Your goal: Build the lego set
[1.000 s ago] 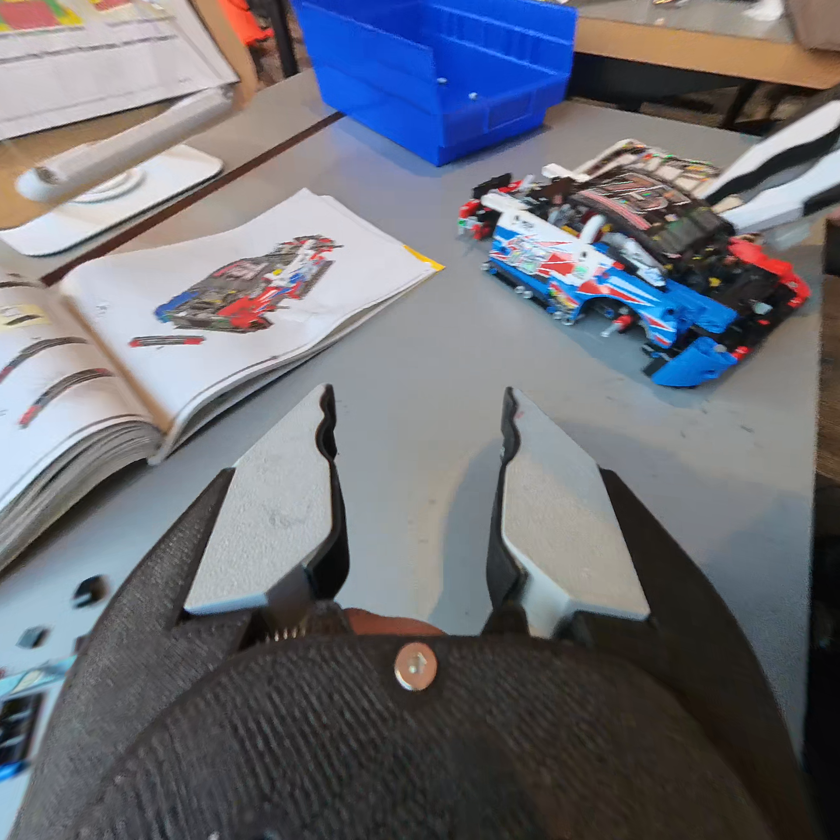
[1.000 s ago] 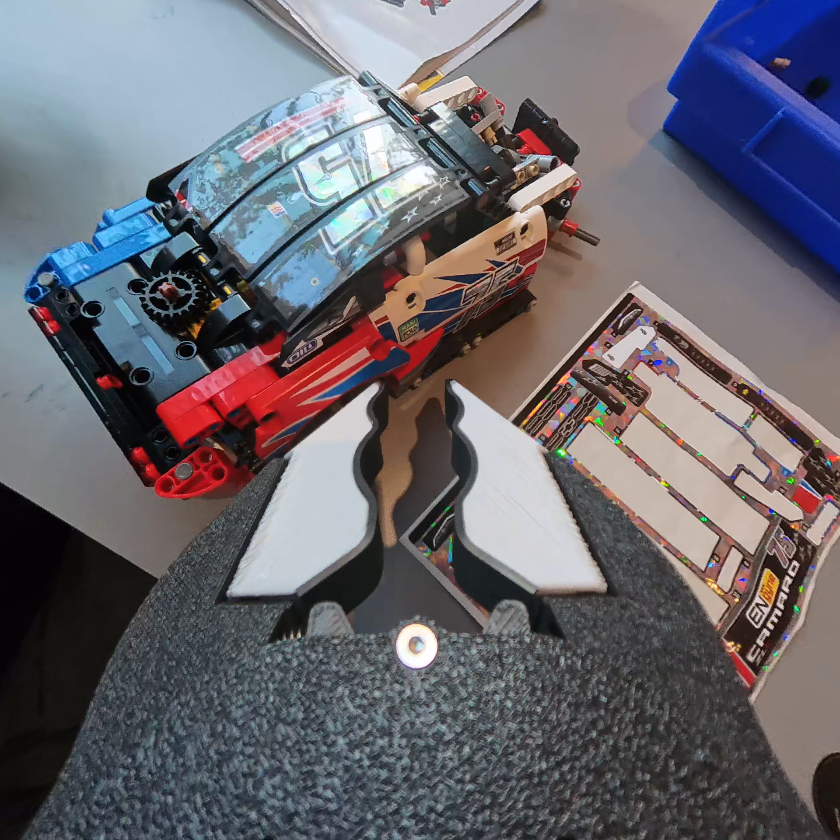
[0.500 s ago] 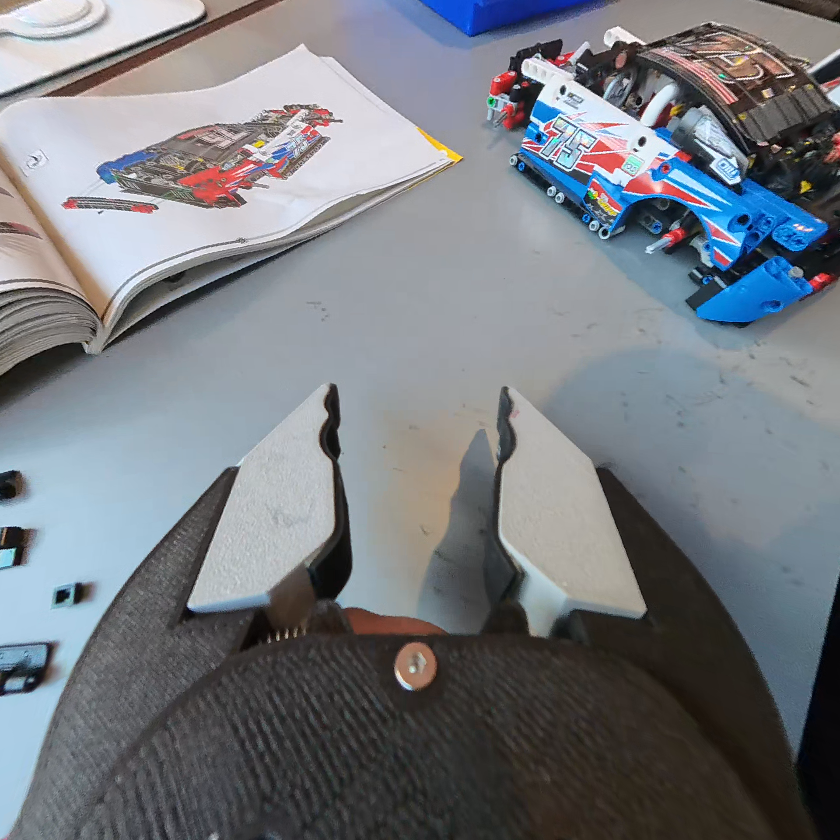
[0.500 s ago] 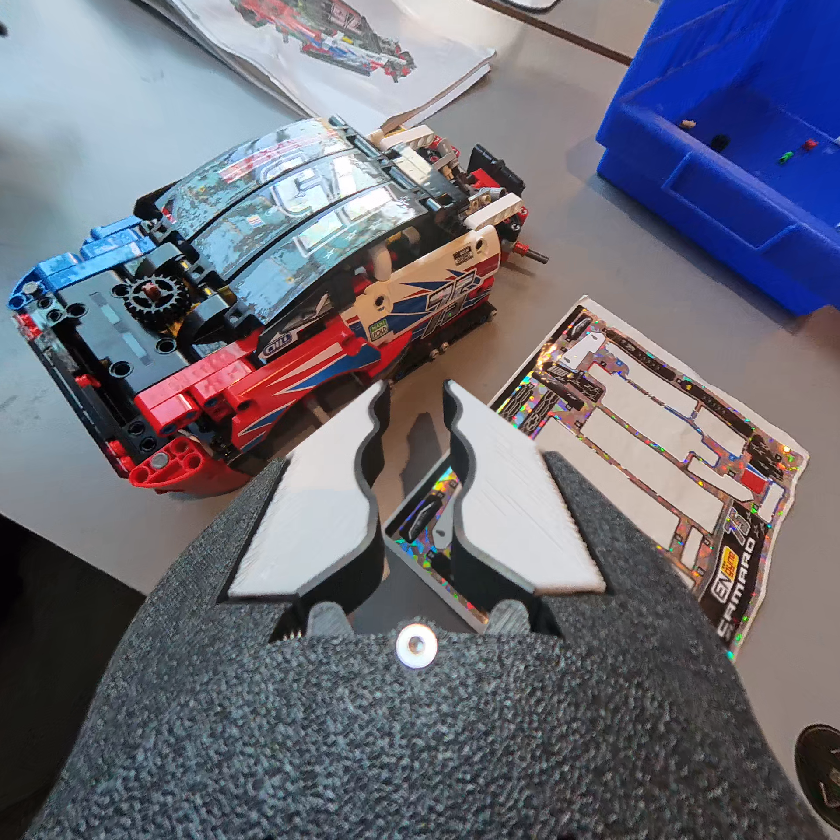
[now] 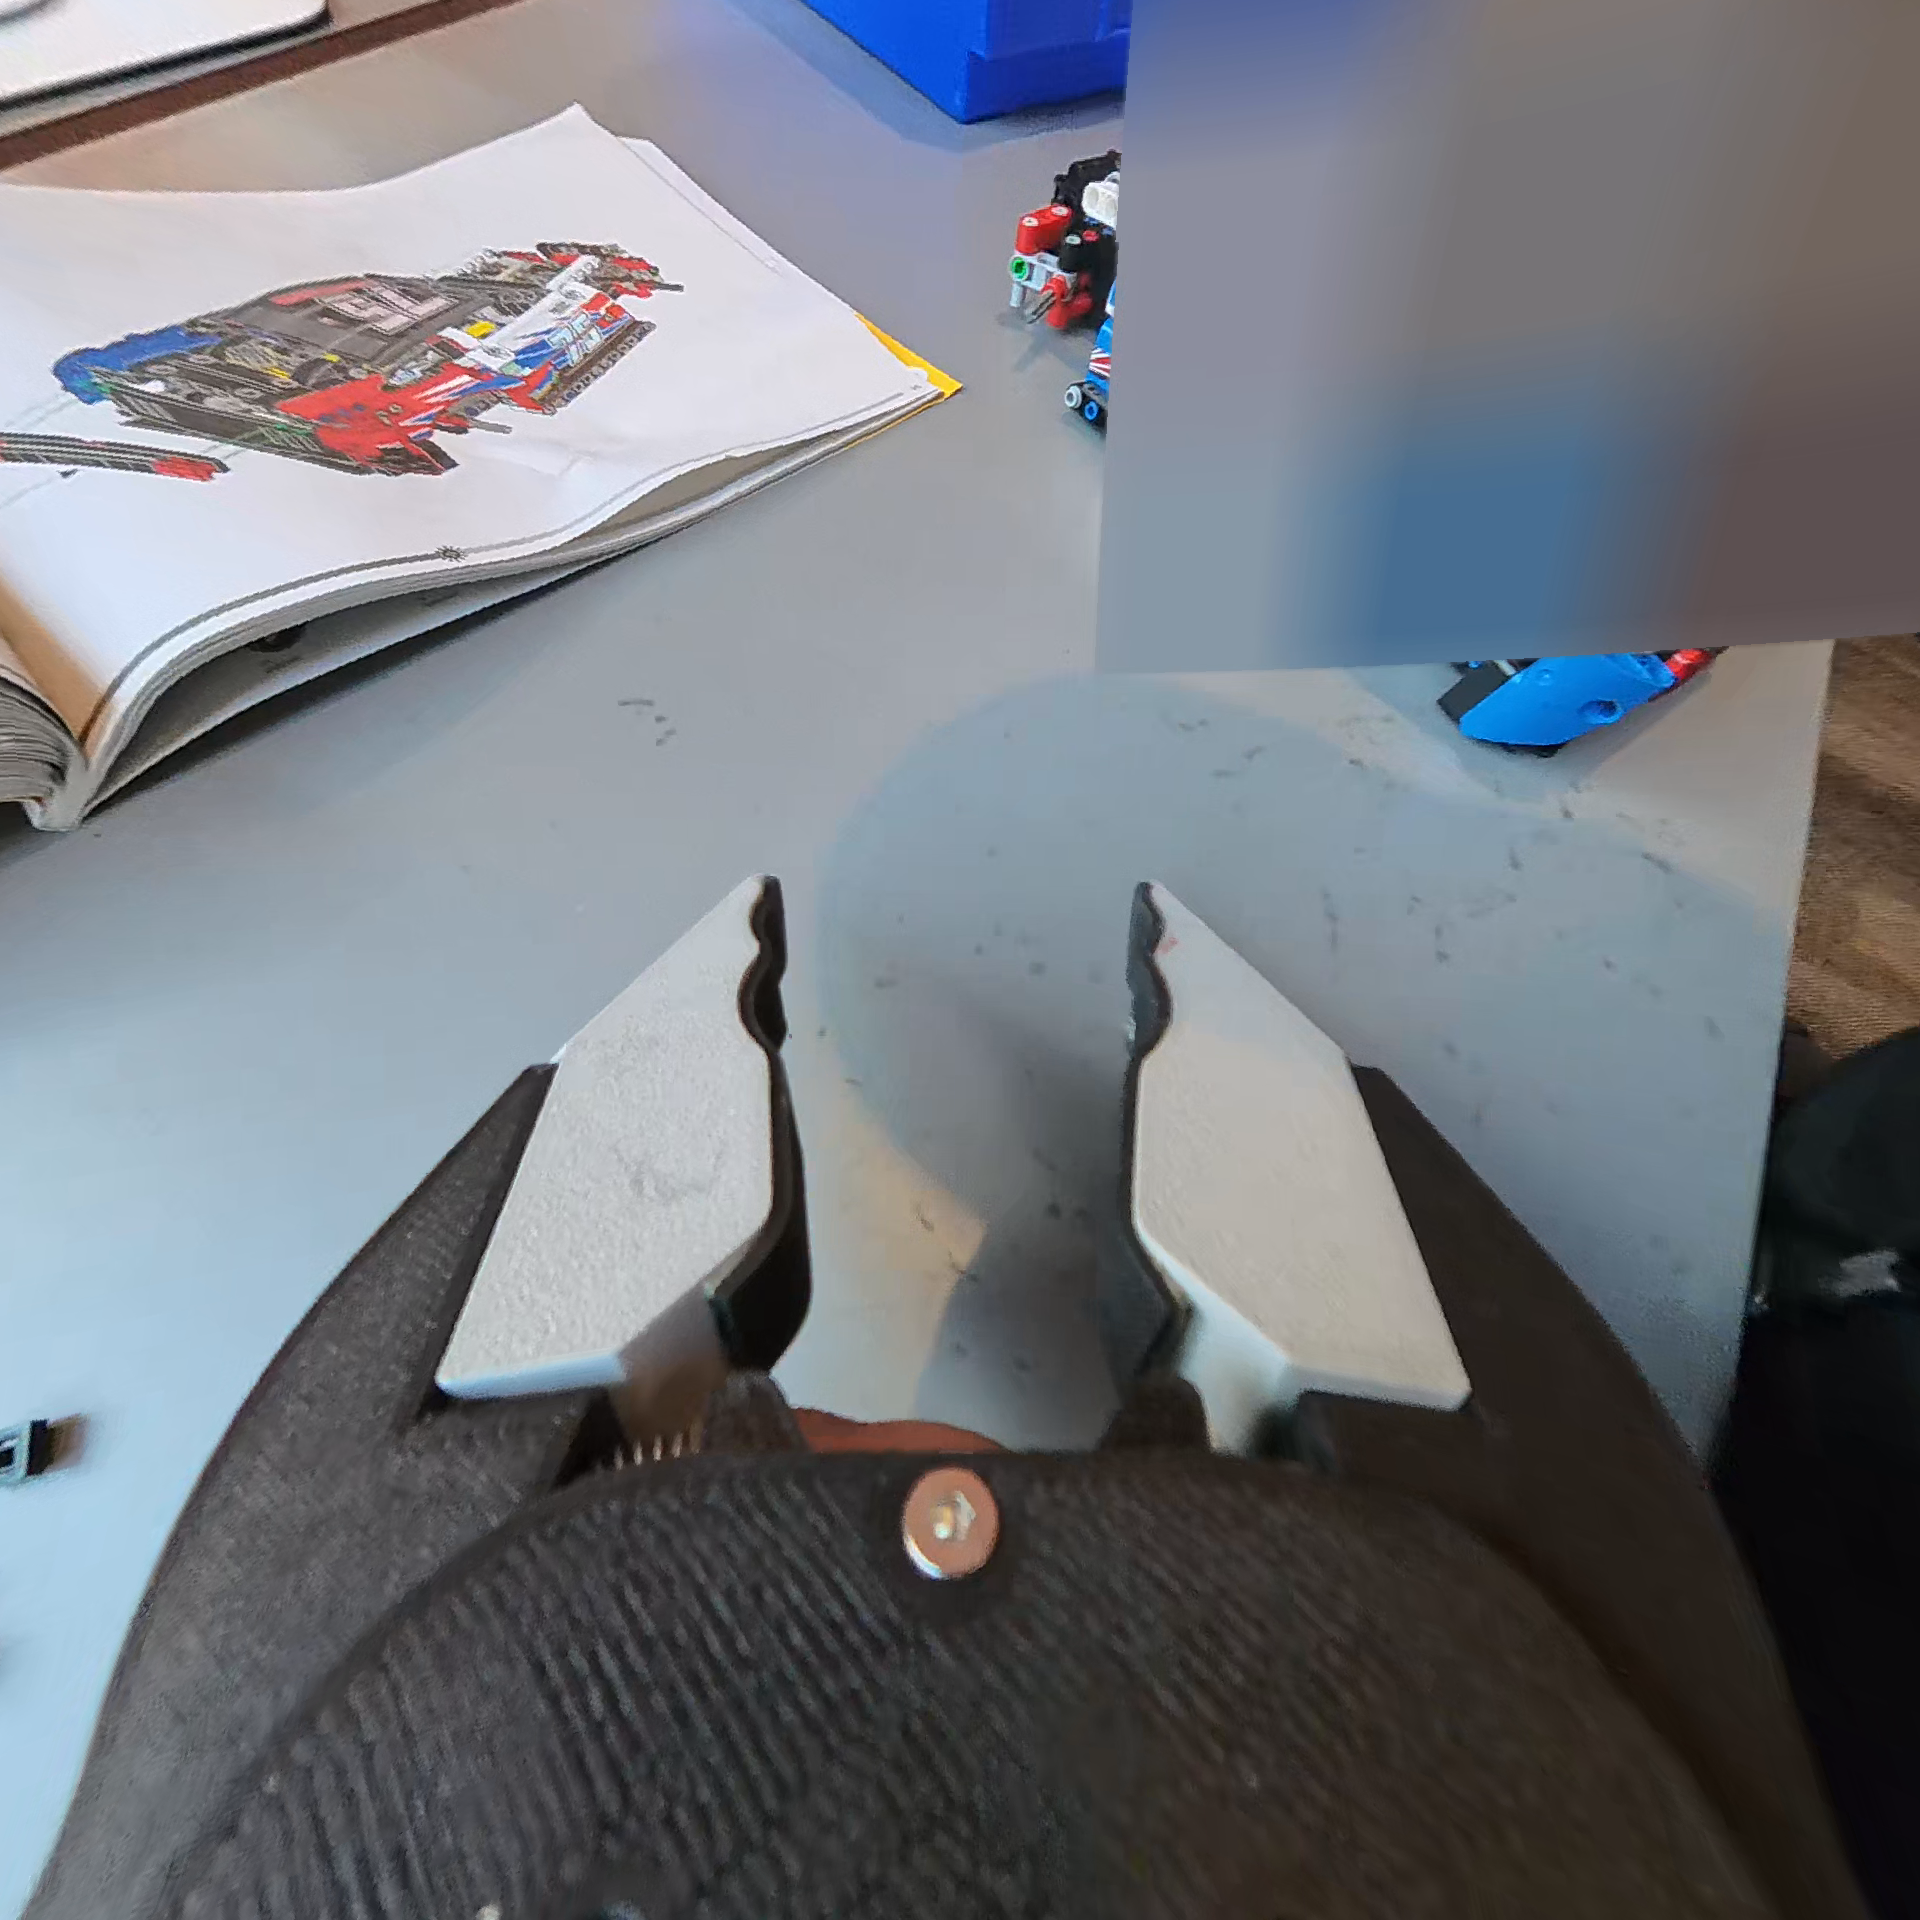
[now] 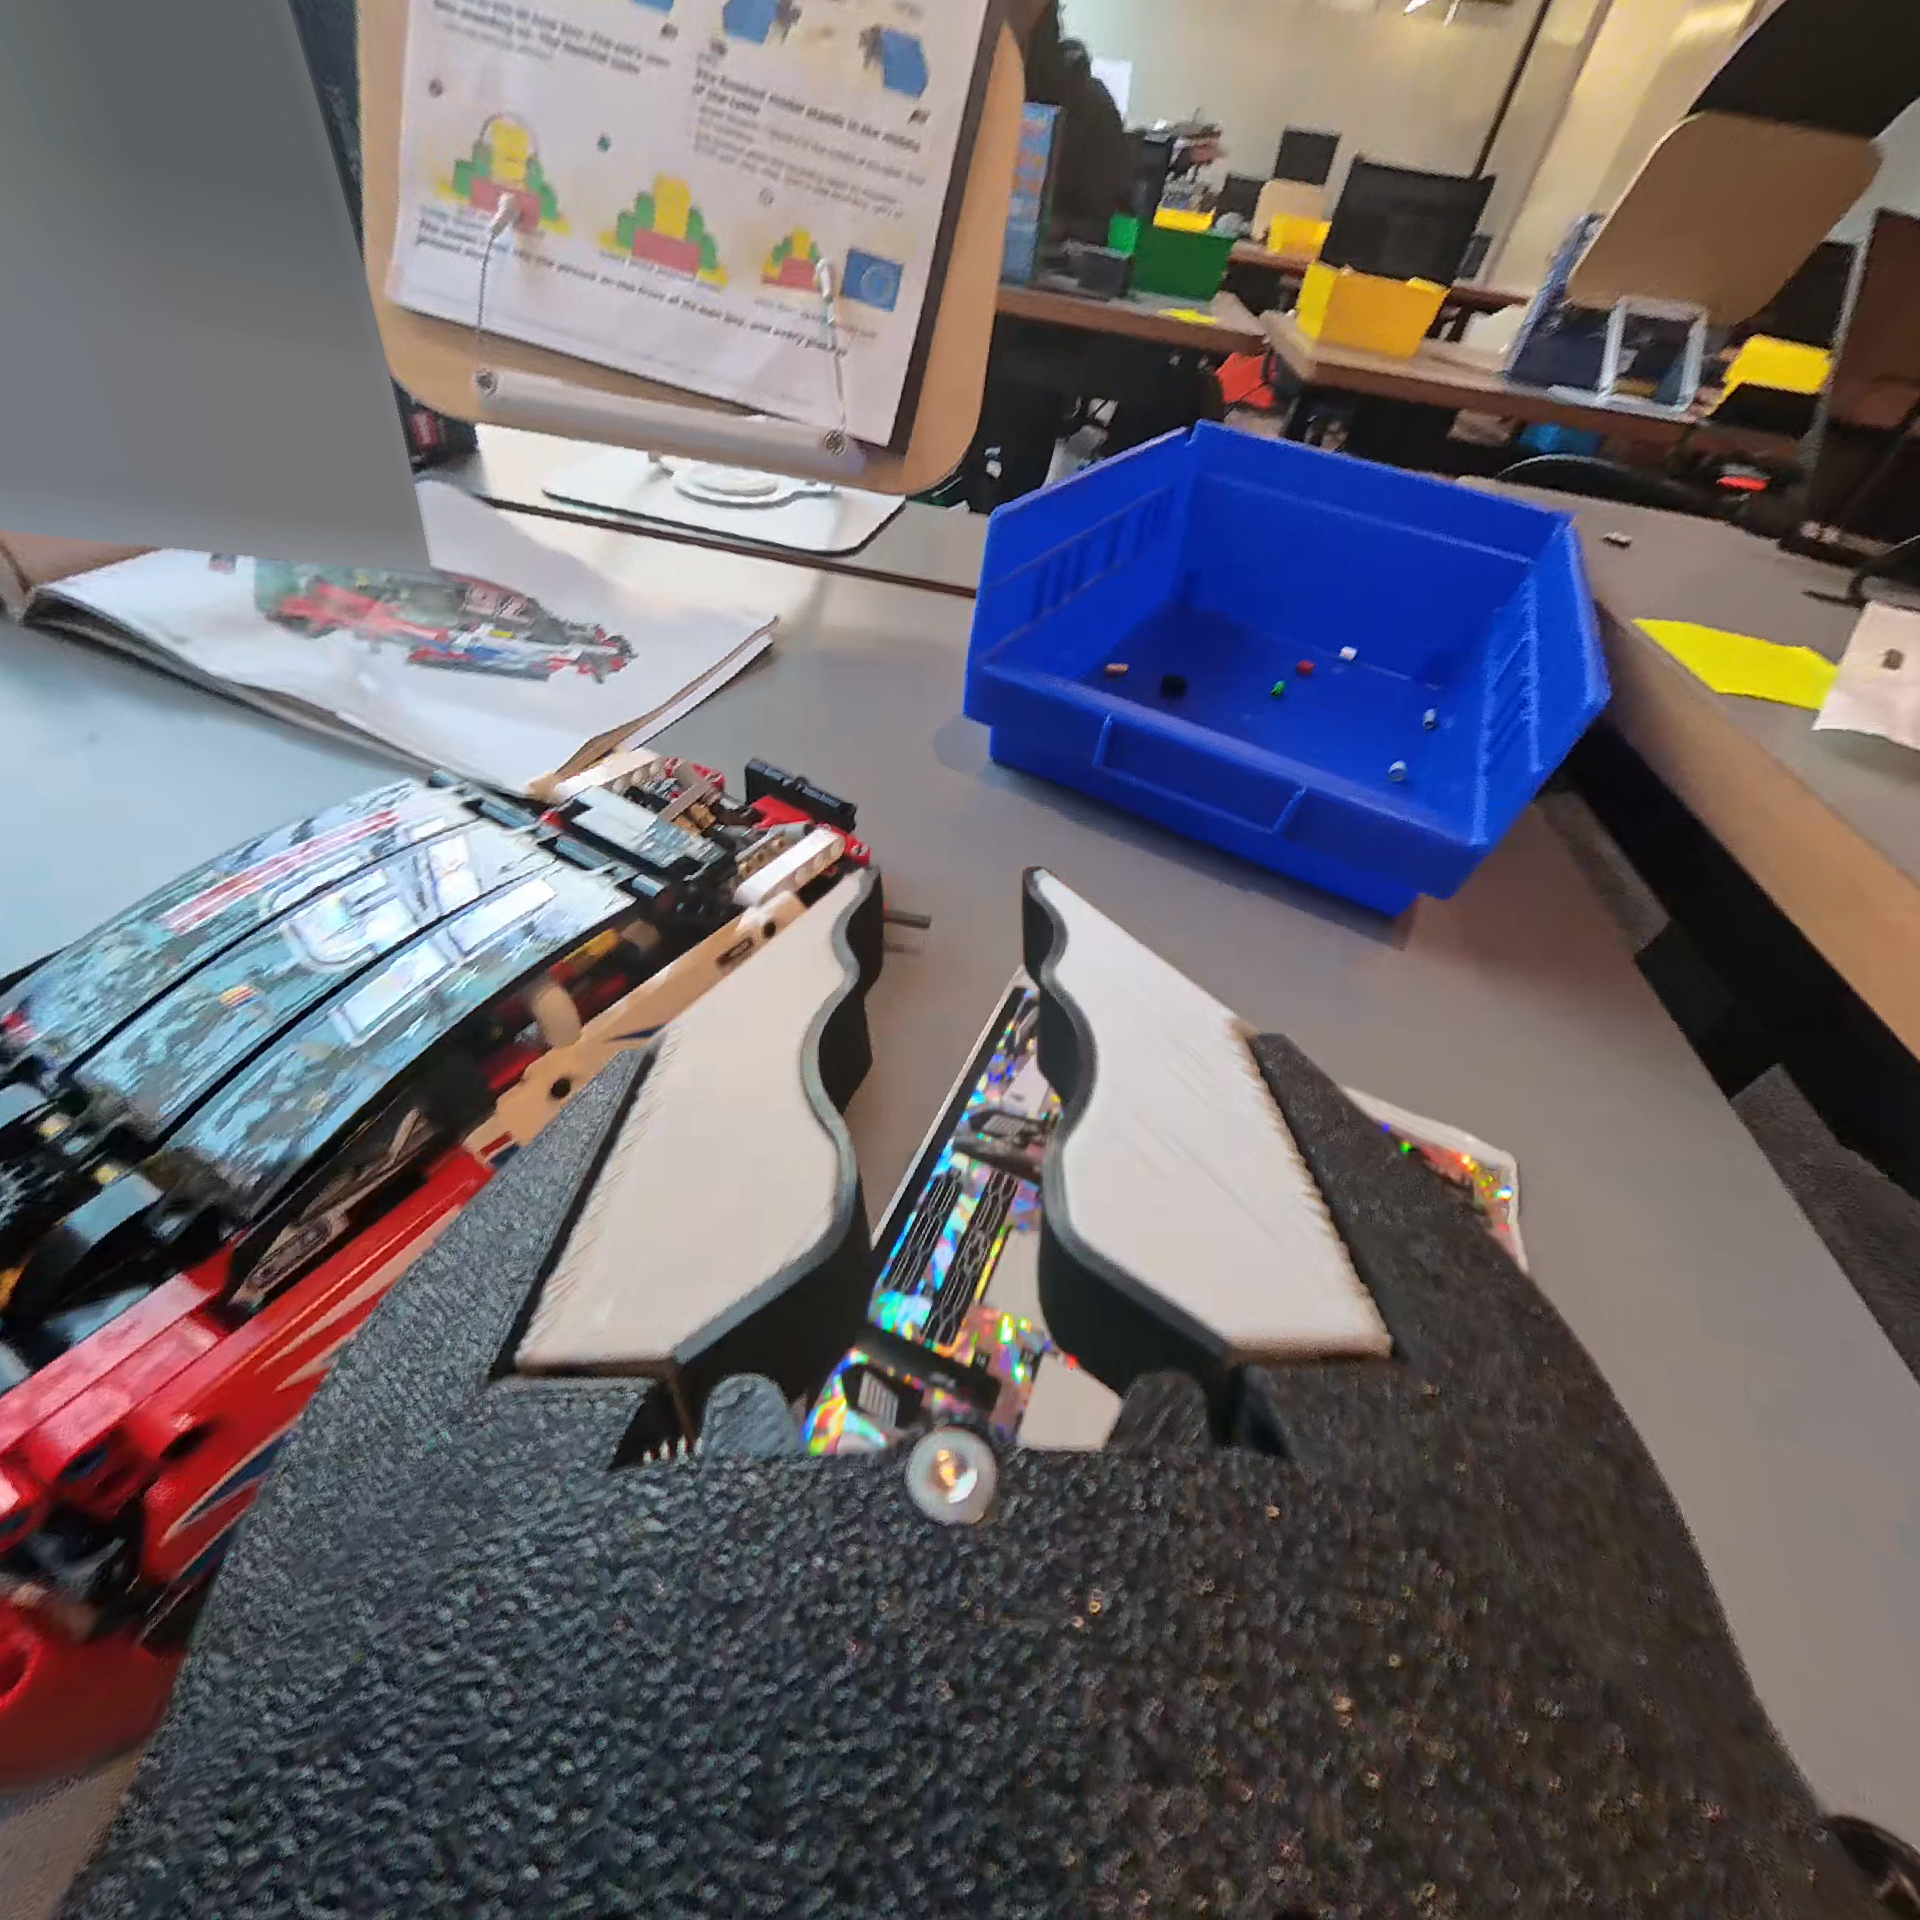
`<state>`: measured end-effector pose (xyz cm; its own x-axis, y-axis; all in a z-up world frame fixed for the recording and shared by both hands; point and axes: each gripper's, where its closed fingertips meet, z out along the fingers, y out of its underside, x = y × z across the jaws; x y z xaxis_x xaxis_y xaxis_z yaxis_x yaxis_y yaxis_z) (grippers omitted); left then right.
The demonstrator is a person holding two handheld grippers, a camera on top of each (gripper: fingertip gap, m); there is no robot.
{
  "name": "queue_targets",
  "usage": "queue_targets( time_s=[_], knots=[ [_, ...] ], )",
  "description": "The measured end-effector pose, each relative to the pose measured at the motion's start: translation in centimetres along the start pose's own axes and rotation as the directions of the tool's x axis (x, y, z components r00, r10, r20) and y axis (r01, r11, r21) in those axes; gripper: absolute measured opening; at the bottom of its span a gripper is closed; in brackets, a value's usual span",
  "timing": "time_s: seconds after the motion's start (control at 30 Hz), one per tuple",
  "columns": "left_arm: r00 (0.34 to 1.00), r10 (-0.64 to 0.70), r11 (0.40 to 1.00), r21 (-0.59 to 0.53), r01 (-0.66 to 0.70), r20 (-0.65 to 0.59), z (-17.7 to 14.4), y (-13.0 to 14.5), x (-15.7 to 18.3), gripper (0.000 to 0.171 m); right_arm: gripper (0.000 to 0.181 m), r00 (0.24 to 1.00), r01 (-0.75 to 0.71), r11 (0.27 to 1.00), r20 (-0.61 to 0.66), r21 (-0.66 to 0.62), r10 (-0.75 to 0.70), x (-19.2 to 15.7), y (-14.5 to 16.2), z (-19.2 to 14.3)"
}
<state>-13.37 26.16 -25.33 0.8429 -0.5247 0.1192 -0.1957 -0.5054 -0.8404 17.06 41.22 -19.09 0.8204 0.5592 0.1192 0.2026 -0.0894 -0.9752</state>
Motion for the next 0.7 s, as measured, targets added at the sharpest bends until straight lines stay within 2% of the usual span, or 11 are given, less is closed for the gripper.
queue_targets(
  time_s=[0.13, 0.47, 0.6, 0.7],
  knots=[
    [0.999, -0.026, 0.999, 0.046, 0.027, -0.025, -0.4, -0.6, 0.0, 0.056, 0.025, 0.998, 0.017, 1.000, -0.063, 0.027, -0.015, 0.7, -0.4, 1.9],
    [1.000, -0.003, 0.979, 0.201, 0.008, -0.021, -2.0, -2.3, 0.2, 0.031, 0.024, 0.991, 0.090, 0.994, -0.094, -0.069, -0.096, 0.4, 0.9, 3.5],
    [0.998, -0.059, 0.976, 0.206, 0.065, -0.035, -2.0, -2.3, -0.3, 0.031, 0.024, 0.992, 0.070, 0.994, -0.100, -0.079, -0.078, 0.7, 1.1, 3.6],
    [0.998, -0.057, 0.966, 0.252, 0.063, -0.030, -2.6, -2.8, -0.4, 0.030, 0.024, 0.992, 0.067, 0.995, -0.106, -0.077, -0.075, 0.8, 1.1, 3.5]
  ],
)
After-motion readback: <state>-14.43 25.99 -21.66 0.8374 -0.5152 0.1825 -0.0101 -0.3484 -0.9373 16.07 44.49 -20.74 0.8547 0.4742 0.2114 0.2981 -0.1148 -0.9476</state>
